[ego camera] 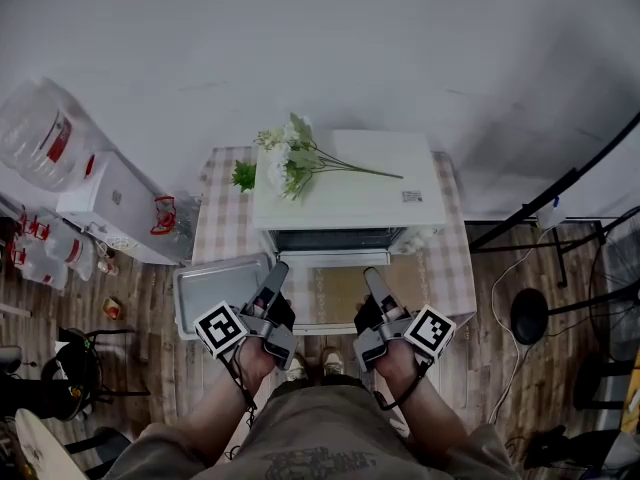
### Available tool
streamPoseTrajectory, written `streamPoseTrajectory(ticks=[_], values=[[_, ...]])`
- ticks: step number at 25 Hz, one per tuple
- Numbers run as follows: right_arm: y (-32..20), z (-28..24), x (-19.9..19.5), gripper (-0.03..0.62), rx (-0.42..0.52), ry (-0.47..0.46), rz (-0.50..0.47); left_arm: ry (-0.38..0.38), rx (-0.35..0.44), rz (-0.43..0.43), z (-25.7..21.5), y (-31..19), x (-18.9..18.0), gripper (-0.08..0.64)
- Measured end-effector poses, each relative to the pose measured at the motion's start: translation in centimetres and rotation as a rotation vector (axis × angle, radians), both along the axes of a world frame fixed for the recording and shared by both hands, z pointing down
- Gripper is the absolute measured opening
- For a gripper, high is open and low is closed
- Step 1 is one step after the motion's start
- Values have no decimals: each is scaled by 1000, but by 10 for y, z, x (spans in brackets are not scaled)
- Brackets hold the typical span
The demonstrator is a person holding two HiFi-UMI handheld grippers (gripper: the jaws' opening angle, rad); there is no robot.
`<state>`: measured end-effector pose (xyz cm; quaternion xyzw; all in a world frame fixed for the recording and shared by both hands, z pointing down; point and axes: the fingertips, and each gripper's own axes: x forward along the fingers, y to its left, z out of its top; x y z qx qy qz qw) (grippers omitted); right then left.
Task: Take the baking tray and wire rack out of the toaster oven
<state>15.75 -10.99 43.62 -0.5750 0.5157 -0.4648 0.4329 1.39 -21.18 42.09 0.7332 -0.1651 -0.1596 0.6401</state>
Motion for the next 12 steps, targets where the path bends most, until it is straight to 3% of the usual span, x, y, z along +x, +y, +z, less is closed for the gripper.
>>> streamPoseTrajectory(ticks=[7, 12], values=[[-22, 30, 31, 191, -55, -44, 67, -4, 13, -37, 24, -21, 34, 233], [-33, 59, 53, 188, -106, -49, 109, -57, 21, -20, 56, -31, 53, 233]])
